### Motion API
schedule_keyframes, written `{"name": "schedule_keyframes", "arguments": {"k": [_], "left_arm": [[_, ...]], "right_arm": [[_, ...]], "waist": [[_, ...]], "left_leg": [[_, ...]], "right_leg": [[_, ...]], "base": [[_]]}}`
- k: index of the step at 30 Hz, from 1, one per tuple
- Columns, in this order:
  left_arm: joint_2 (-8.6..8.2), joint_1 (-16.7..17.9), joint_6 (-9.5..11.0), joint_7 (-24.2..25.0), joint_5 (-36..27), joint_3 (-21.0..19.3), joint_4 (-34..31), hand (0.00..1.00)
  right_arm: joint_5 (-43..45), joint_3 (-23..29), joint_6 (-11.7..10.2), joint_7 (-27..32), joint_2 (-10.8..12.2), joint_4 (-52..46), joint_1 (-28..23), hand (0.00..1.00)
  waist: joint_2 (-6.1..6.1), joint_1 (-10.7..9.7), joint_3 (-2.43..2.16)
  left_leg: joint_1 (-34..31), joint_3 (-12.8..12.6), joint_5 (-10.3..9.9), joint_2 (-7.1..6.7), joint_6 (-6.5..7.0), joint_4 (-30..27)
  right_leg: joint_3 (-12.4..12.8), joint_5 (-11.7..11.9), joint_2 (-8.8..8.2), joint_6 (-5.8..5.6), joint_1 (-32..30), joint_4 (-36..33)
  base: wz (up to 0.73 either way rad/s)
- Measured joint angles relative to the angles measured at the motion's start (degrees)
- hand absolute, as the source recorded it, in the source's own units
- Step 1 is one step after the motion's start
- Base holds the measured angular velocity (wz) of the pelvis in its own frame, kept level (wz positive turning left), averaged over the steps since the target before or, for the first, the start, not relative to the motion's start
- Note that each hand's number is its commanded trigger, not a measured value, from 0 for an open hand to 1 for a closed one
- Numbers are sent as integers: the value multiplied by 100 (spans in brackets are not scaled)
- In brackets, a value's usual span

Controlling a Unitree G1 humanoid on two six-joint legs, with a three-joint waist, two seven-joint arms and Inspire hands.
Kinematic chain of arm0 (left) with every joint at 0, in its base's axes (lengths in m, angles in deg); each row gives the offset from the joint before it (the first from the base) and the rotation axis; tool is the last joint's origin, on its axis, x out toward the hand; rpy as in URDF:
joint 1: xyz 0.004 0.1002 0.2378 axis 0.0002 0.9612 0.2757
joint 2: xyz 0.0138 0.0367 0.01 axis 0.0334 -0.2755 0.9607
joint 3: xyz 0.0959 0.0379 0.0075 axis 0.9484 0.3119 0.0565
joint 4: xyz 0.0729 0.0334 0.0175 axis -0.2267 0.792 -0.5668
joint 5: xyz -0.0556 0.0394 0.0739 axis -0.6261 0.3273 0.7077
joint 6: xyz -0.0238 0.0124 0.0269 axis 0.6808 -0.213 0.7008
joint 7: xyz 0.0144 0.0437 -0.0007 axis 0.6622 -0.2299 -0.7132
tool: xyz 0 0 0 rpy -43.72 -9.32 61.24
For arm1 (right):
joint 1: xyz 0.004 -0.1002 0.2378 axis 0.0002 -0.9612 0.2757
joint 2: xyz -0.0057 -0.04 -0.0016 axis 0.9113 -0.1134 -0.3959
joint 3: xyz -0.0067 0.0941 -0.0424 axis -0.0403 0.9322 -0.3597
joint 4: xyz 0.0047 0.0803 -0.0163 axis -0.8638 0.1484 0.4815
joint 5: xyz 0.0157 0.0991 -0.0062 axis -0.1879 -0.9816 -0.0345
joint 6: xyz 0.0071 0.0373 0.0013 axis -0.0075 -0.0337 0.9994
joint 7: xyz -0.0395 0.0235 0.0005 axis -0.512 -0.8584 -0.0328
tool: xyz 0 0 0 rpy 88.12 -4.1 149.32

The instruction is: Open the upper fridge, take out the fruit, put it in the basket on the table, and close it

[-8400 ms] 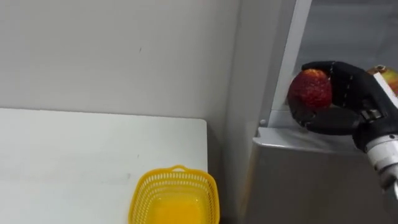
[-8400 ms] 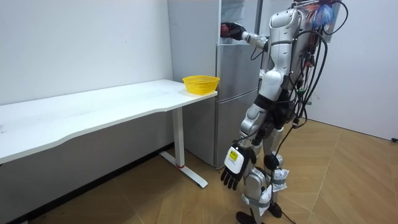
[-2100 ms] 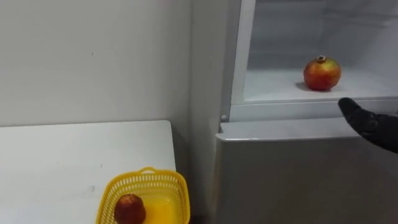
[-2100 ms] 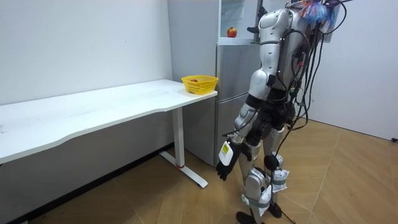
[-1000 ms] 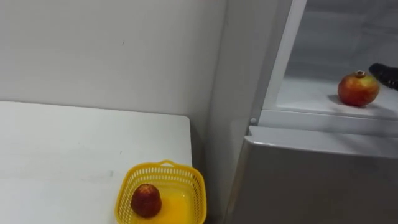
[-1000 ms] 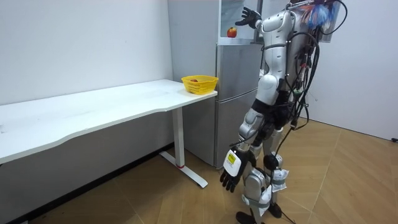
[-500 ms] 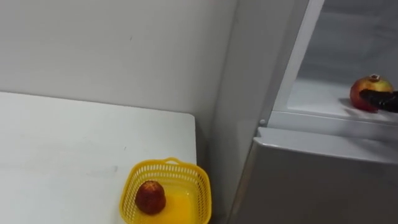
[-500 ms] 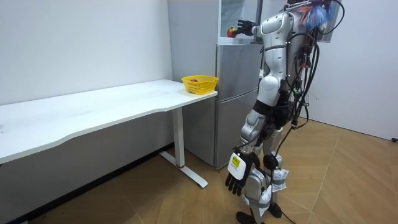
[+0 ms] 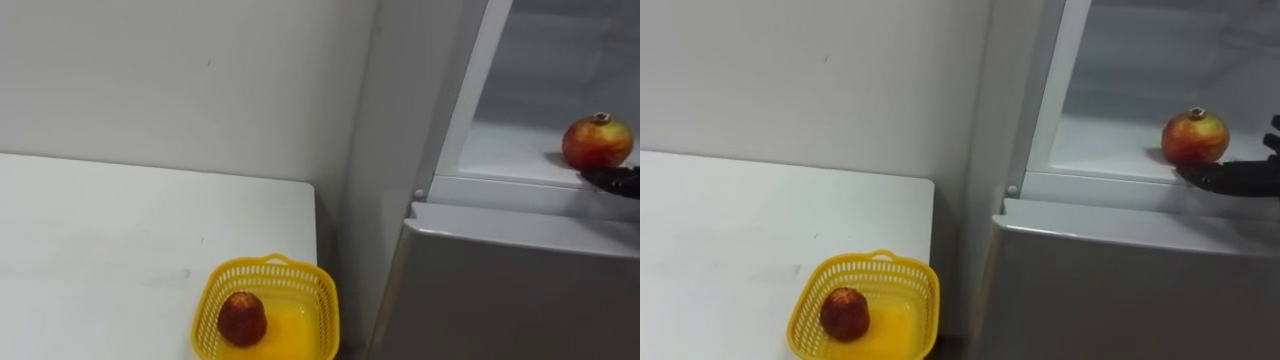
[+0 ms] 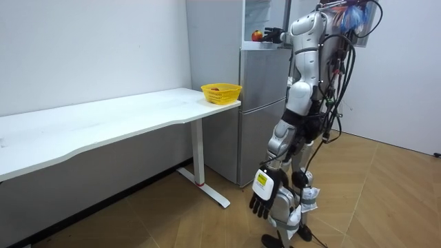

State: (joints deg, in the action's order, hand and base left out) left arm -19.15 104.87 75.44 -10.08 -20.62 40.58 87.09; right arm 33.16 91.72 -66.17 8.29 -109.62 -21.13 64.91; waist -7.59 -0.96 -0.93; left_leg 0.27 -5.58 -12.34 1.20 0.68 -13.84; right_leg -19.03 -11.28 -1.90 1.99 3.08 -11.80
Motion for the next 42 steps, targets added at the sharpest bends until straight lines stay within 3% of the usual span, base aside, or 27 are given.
{"name": "schedule_keyframes", "arguments": {"k": [5,11,16,23,29,42], "left_arm": [[15,8,38,2,-3,-11,1,0],[16,-39,128,-44,-7,-7,-11,0],[17,-33,152,-57,-9,-7,-10,0],[26,88,153,-51,-12,-15,-54,0],[44,91,168,-54,-12,-14,-126,0],[108,169,180,-51,-5,-15,-124,0]], "right_arm": [[-43,-156,-19,0,-30,3,1,0],[-50,-495,-35,-11,-335,3,2,0],[-81,-616,-56,-14,-381,2,3,0],[-210,-622,-54,-9,-508,2,3,0],[-246,-652,-54,-62,-526,7,3,0],[-249,-651,-53,-133,-526,50,3,0]], "waist": [[37,66,22],[72,158,48],[53,173,50],[-12,231,10],[4,270,11],[2,304,6]], "left_leg": [[1,1,1,4,-1,-3],[7,-13,1,8,-1,28],[3,-19,1,7,-2,25],[-73,-6,3,1,-1,-30],[-164,111,4,-4,-2,-104],[-213,136,13,-13,-6,-142]], "right_leg": [[-10,3,1,5,5,-3],[-4,4,0,5,4,-25],[0,4,-1,6,1,-27],[-15,3,0,6,-18,17],[-162,3,-8,6,-25,16],[-220,-9,-20,21,-35,22]], "base": [[0],[0],[0],[2],[11],[2]]}}
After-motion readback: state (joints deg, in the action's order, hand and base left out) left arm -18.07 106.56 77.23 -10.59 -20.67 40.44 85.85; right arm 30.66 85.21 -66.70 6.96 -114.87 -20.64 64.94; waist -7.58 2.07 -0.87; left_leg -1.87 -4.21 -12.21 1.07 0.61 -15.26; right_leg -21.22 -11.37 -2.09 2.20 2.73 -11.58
